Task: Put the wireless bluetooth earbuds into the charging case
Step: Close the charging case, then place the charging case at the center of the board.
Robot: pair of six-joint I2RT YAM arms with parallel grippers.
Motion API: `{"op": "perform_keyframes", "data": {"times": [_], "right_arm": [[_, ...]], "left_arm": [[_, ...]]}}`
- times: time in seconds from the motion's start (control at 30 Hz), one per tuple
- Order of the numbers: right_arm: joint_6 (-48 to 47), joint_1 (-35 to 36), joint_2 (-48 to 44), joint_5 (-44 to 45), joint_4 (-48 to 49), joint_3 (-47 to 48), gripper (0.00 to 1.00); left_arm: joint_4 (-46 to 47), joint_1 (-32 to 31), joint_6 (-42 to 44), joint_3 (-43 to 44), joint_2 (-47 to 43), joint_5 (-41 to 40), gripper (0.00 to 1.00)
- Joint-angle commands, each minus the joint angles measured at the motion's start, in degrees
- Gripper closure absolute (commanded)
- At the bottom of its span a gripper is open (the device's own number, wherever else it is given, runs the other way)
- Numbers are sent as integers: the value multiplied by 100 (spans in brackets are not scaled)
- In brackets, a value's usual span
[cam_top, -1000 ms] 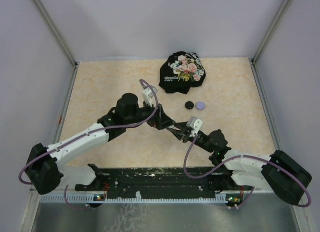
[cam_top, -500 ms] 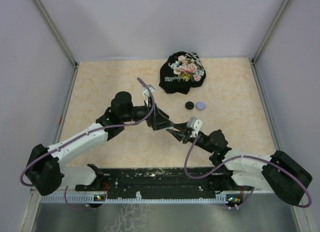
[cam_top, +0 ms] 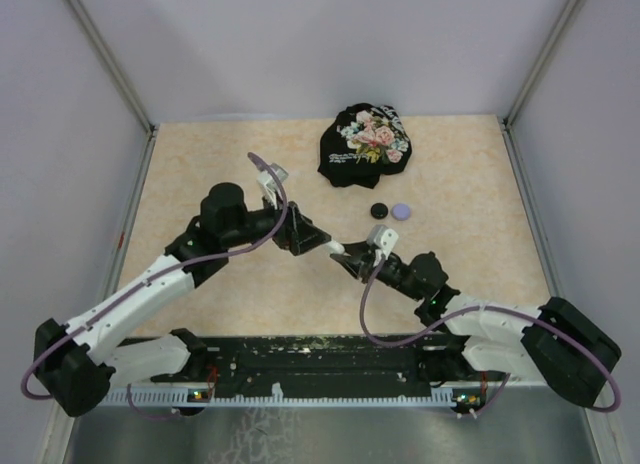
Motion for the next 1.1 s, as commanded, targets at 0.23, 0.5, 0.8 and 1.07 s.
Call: {"op": "perform_keyframes", "data": {"times": [0.23, 0.5, 0.8, 1.07], "right_arm": [[1440, -525, 150, 676, -2087, 950, 100], [2029, -1103, 658, 528, -3265, 1217, 100], [2919, -2326, 1476, 226, -3162, 1224, 100], [3289, -3077, 2121, 209, -3111, 1547, 100]], "left_arm": [[-2694, 46, 1412, 453, -1289, -4296, 4], [-2604, 46, 1890, -188, -2015, -5585, 0], [-2288, 187, 2034, -817, -2468, -5884, 0], [-2179, 605, 2119, -916, -2449, -5430, 0]]}}
